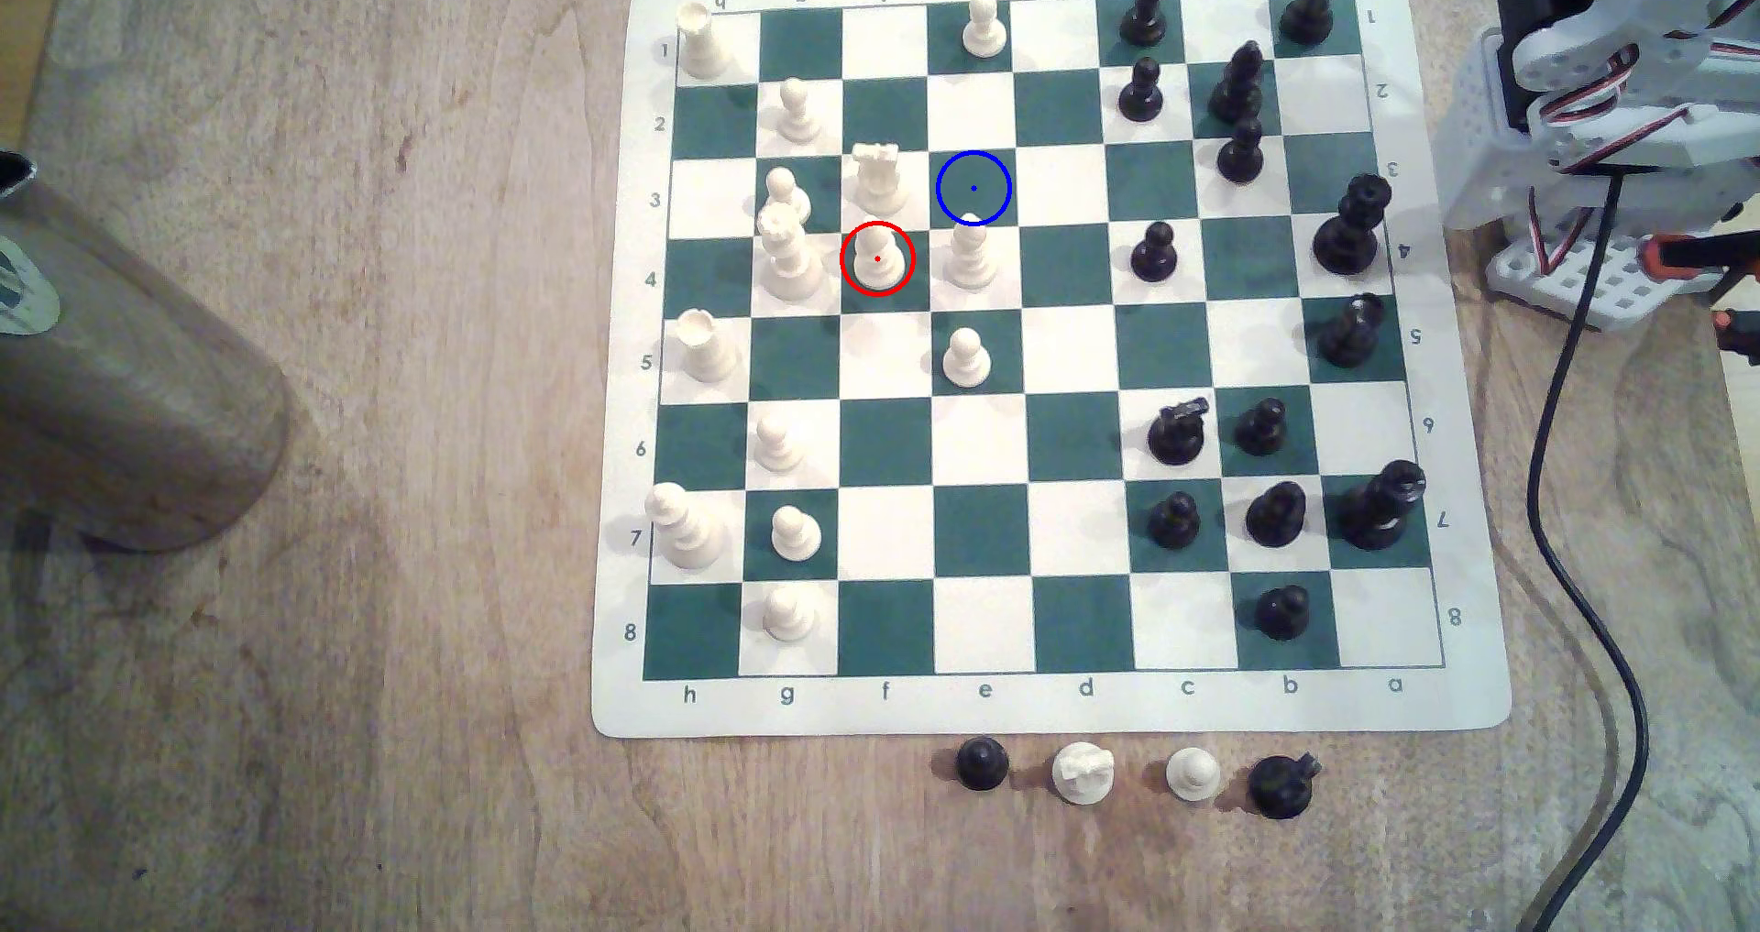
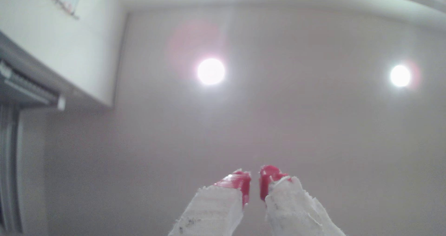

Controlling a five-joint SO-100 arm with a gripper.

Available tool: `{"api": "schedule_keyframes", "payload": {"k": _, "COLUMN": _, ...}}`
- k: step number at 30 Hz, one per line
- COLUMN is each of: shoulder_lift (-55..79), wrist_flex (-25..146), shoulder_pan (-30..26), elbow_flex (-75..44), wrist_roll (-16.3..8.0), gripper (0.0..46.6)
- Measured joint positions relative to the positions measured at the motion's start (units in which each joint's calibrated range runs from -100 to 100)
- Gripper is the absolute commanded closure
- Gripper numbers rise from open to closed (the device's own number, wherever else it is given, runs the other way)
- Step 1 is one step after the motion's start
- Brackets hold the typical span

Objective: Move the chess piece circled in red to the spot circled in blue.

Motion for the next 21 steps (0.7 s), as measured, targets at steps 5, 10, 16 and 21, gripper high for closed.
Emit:
{"api": "schedule_keyframes", "payload": {"k": 5, "shoulder_lift": 0.0, "wrist_flex": 7.0, "shoulder_pan": -2.4, "elbow_flex": 0.0, "wrist_roll": 0.0, "gripper": 46.4}}
{"api": "schedule_keyframes", "payload": {"k": 10, "shoulder_lift": 0.0, "wrist_flex": 29.2, "shoulder_pan": -4.6, "elbow_flex": -1.1, "wrist_roll": 0.0, "gripper": 46.4}}
{"api": "schedule_keyframes", "payload": {"k": 16, "shoulder_lift": 0.1, "wrist_flex": 62.5, "shoulder_pan": -4.2, "elbow_flex": -10.2, "wrist_roll": -0.2, "gripper": 46.4}}
{"api": "schedule_keyframes", "payload": {"k": 21, "shoulder_lift": 0.0, "wrist_flex": 94.7, "shoulder_pan": -1.0, "elbow_flex": -21.4, "wrist_roll": -0.5, "gripper": 46.4}}
